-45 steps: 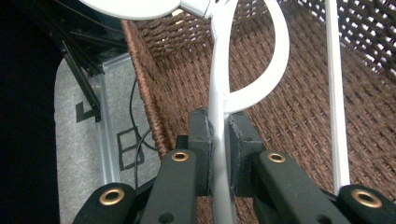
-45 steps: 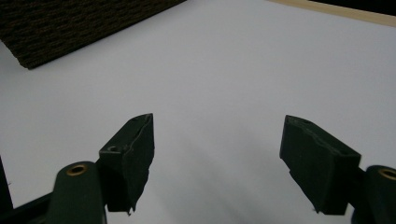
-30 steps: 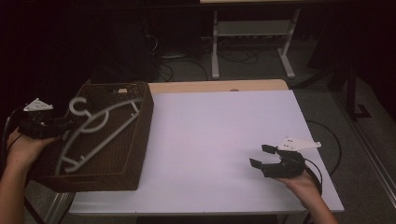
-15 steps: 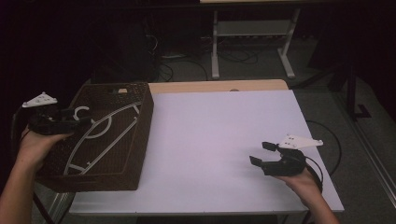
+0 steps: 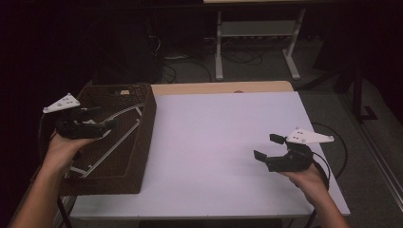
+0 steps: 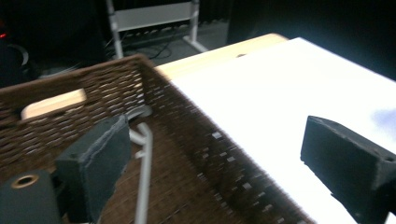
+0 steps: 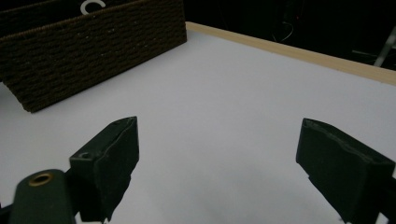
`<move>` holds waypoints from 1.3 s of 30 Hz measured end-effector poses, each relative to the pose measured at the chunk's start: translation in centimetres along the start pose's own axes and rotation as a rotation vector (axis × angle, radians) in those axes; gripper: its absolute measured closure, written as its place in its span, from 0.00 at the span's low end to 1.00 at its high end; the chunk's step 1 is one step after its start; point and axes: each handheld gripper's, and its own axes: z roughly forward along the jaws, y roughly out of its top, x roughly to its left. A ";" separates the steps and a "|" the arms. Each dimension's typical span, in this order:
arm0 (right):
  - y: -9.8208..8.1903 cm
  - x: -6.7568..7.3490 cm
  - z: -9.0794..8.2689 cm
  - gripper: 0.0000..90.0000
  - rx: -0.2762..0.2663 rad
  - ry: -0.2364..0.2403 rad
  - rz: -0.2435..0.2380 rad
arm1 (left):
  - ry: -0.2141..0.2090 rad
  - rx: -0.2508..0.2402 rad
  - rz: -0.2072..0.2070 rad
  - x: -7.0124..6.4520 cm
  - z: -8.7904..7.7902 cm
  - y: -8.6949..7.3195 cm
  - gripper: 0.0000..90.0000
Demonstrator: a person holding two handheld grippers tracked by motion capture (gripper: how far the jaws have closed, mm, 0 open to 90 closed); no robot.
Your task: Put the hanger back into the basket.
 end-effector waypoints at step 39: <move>6.4 0.7 0.5 0.03 -0.162 0.032 -0.042 | -0.220 -0.177 0.049 -9.3 4.8 -1.4 0.02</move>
